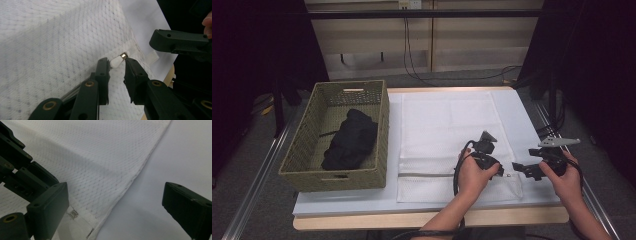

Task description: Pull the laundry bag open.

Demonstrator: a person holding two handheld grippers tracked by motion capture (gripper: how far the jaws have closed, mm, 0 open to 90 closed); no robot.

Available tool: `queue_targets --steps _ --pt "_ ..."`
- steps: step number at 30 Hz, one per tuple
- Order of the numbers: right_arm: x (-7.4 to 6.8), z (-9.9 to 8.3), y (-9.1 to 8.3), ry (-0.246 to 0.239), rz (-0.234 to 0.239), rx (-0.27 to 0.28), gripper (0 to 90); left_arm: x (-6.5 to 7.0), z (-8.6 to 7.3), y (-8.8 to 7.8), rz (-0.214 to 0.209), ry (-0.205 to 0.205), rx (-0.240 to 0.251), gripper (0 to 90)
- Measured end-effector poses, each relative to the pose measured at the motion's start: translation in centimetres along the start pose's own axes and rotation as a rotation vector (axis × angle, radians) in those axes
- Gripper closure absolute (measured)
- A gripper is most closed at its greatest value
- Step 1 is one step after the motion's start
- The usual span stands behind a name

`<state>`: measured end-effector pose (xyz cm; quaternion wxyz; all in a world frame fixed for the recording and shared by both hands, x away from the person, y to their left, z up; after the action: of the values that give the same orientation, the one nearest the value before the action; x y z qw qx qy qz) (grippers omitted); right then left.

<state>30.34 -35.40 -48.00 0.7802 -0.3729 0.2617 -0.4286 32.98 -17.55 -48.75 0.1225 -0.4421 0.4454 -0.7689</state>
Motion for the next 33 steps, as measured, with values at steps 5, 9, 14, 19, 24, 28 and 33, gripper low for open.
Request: queue_targets --steps 5,9,14,19,24,28,33 --pt "0.1 -0.1 -0.2 0.002 -0.005 0.002 6.6 0.2 -0.1 0.8 -0.005 -0.009 -0.006 72.2" --pt "0.1 -0.1 -0.3 0.002 -0.004 0.004 6.6 0.1 0.0 1.5 -0.016 -0.015 -0.013 69.7" --pt "0.2 -0.3 -0.4 0.012 -0.01 0.002 6.5 0.0 0.2 1.6 -0.027 -0.025 -0.001 70.7" --pt "0.4 -0.5 -0.5 0.01 -0.014 0.009 6.6 0.2 0.5 2.0 -0.036 -0.034 0.007 70.1" --pt "0.3 -0.5 -0.5 0.01 -0.012 0.0 6.6 0.4 0.7 2.3 -0.07 -0.038 0.014 69.9" --pt "0.3 -0.4 -0.5 0.011 -0.012 0.002 6.5 0.5 0.8 2.5 -0.067 -0.052 0.019 74.6" --pt "0.3 -0.4 -0.4 0.018 -0.007 0.006 6.6 0.5 0.7 2.5 -0.107 -0.042 0.011 84.9"
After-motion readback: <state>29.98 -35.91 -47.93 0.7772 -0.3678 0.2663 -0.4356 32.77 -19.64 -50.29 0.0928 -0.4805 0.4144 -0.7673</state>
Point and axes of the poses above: each handheld gripper's, and its own axes: y roughly forward along the jaws, z roughly out of its top, x roughly to its right, the point moved 4 cm from there along y, roughly forward along the jaws, and after that the axes turned 12 degrees about -x, right-handed, at the moved point
